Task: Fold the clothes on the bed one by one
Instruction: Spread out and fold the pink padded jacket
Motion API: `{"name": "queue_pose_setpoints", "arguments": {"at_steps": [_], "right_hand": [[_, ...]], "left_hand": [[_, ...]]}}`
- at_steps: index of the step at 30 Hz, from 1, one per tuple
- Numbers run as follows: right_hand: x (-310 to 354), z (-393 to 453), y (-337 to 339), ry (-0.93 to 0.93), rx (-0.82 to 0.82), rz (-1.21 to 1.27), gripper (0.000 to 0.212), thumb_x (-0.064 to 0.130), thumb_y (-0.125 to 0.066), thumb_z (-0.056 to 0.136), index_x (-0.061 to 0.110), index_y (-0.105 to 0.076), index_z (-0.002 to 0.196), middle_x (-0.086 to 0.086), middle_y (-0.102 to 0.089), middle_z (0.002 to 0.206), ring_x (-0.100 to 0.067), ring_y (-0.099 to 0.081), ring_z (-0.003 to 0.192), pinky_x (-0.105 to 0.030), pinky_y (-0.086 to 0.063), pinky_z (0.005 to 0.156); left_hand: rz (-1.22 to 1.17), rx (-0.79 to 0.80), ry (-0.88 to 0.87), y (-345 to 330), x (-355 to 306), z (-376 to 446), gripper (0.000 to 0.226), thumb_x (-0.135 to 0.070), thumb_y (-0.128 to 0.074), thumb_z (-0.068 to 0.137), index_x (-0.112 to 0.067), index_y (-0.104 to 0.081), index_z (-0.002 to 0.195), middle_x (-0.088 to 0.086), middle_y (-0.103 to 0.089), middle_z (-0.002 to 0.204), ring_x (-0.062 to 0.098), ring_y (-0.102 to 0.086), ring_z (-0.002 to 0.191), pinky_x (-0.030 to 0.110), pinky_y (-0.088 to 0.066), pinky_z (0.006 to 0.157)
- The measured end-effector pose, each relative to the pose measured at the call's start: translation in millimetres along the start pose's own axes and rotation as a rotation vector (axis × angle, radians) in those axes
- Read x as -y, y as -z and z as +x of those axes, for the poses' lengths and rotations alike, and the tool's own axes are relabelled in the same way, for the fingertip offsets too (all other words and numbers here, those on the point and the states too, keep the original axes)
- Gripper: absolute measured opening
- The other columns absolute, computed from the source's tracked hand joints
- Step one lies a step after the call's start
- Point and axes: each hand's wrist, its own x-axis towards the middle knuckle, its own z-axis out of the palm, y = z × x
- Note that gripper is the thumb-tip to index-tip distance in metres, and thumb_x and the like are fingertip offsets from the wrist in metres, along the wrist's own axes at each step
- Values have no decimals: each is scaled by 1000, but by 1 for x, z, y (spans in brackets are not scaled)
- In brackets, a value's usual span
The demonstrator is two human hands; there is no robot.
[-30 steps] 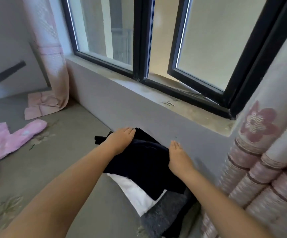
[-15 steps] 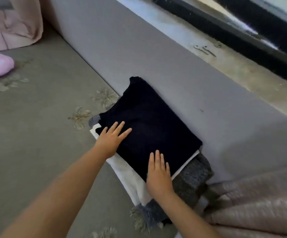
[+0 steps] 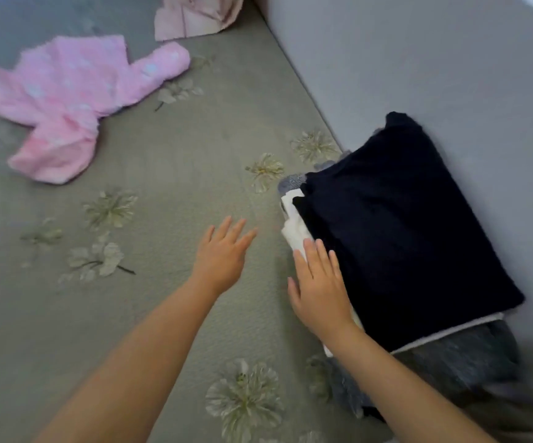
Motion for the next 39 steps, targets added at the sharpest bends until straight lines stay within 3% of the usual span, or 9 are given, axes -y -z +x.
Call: {"name": "queue_pose_setpoints", "arguments": {"at_steps": [8,10,13,15,26,31,35,37,39], "right_hand": [[161,59,-48,392,225,-3,52,33,-86,49,3,-72,89,-17,-70,98,-34,-66,95,-47,-54,74],[206,76,-71,426,221,-27,55,35,-82,58,1,-69,99,-20,-67,107,-37,-62,104,-47,-50,83],[263,103,-114,467,277,-74,58,38,-45,92,3,-36,137,-19,-31,146,-33,-21,139,-41,-14,113],[299,120,-147,437,271,-71,57,39,-34,96,7,-26,142,-14,-21,152,-29,-10,142,-39,-4,114],[418,203,-296,303,267,-123,62,47,-28,95,14,-17,146,-12,-12,154,-28,-7,142,-40,-4,114],[424,254,-329,304,251,-104,57,40,-32,96,10,-24,143,-11,-23,151,-25,-14,141,-38,-12,115],[439,299,-333,199,145,-83,55,27,-39,94,4,-24,142,-17,-42,138,-29,-37,126,-40,-26,101],[451,328,-331,128,100,-30,55,19,-41,92,1,-23,141,-20,-40,138,-33,-38,123,-41,-28,97],[461,359,-330,101,85,-3,59,11,-40,90,-1,-17,142,-21,-25,147,-34,-28,131,-41,-23,104]], "left_hand": [[-74,-67,586,-13,192,-136,46,-33,-31,98,-23,-28,143,5,-22,152,23,-11,142,40,-12,111],[-94,-57,699,-25,243,-167,49,-38,-30,97,-22,-26,143,6,-19,153,25,-8,142,41,-9,112],[-114,-16,786,-50,311,-194,52,-41,-29,97,-22,-23,144,6,-14,154,25,-4,142,41,-8,113],[-112,25,785,-73,354,-200,53,-43,-24,97,-23,-17,146,4,-10,155,23,-1,143,39,-7,113],[-220,-69,613,-172,512,-109,62,-48,-26,94,-21,-7,147,8,-5,155,25,0,142,41,-8,114],[-252,-146,621,-203,545,-81,67,-51,-24,93,-16,-4,147,5,0,155,18,4,142,37,2,114],[-294,-196,630,-210,544,-81,67,-55,-16,91,-19,-5,147,-1,2,155,13,7,142,32,9,112],[-307,-174,632,-207,544,-80,73,-56,-9,84,-20,-3,147,-2,4,155,12,11,141,30,13,110],[-314,-150,634,-204,545,-82,75,-56,-6,81,-20,1,146,-2,9,154,9,19,138,29,17,108]]}}
